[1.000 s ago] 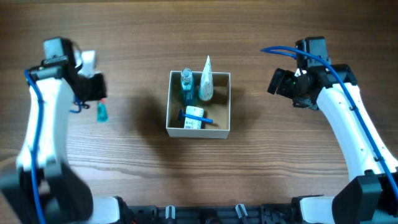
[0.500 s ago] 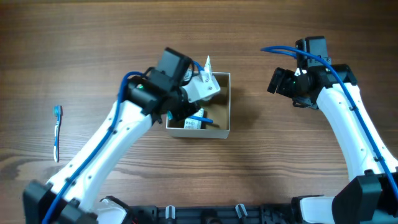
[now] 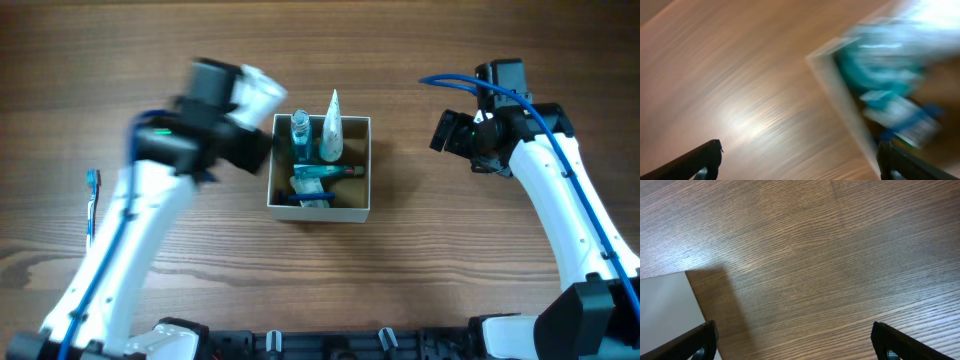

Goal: Pack container
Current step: 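Grasp the blue toothbrush with the left gripper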

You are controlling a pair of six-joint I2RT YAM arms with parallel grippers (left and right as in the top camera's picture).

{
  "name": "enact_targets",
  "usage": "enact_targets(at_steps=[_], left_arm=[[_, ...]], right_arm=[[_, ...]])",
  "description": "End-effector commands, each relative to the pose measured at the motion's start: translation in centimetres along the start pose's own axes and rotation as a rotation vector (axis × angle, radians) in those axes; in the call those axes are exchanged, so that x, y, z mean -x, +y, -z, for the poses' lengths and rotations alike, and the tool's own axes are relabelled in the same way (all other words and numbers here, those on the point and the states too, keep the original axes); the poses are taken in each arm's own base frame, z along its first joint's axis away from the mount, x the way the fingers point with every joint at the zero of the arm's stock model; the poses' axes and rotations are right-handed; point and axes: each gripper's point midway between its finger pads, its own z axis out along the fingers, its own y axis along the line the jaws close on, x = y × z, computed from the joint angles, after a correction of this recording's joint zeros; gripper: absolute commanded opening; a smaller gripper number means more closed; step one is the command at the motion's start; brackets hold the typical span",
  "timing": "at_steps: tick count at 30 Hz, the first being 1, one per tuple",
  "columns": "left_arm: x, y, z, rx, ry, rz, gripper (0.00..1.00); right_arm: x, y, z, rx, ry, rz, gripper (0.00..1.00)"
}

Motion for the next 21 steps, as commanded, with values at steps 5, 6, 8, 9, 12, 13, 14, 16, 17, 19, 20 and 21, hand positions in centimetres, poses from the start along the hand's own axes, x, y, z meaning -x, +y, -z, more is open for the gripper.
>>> enact_targets(at_steps=[5,6,8,9,12,13,14,16,17,19,20,21], left_arm=[[-18.9,20.2,1.5,0.412,0.214,1.049,1.00],[-20.9,20.5,0.8,0.416,0.256,1.091,1.00],[-24.5,20.7,-1.4,0.407,0.337,1.152,1.00],[-25.5,20.7,-2.4,0.396,0.368,1.159,1.00],[-27.9,20.4,-5.4,0.355,0.456,1.180,1.00],[-28.4,20.0,-6.5,0.321,0.480,1.157,0.99],[-28.5,19.7,-7.4,0.281,0.487,1.135,0.98],[-29.6,18.6,-9.4,0.219,0.541,1.127,0.96],[-30.2,18.2,-10.1,0.207,0.562,1.130,0.96],[-30.7,17.9,-10.8,0.194,0.583,1.132,0.95],[-31.5,17.8,-11.2,0.206,0.613,1.127,0.93],[-31.9,17.8,-11.3,0.215,0.629,1.123,0.93]], right_arm=[[-0.1,-0.1,-0.3,-0.012,0.004,0.006,0.99],[-0.1,-0.1,-0.3,-0.012,0.004,0.006,1.00],[-0.1,-0.1,-0.3,-0.012,0.005,0.006,1.00],[-0.1,-0.1,-0.3,-0.012,0.005,0.006,1.00],[-0.1,-0.1,-0.3,-0.012,0.005,0.020,1.00],[-0.1,-0.2,-0.3,-0.012,0.006,0.029,1.00],[-0.2,-0.2,-0.3,-0.013,0.008,0.030,1.00],[-0.2,-0.2,-0.3,-0.013,0.007,0.032,1.00],[-0.2,-0.2,-0.3,-0.014,0.008,0.031,1.00],[-0.2,-0.2,-0.3,-0.013,0.008,0.032,1.00],[-0.2,-0.2,-0.3,-0.013,0.008,0.031,1.00],[-0.2,-0.2,-0.3,-0.014,0.009,0.032,1.00]])
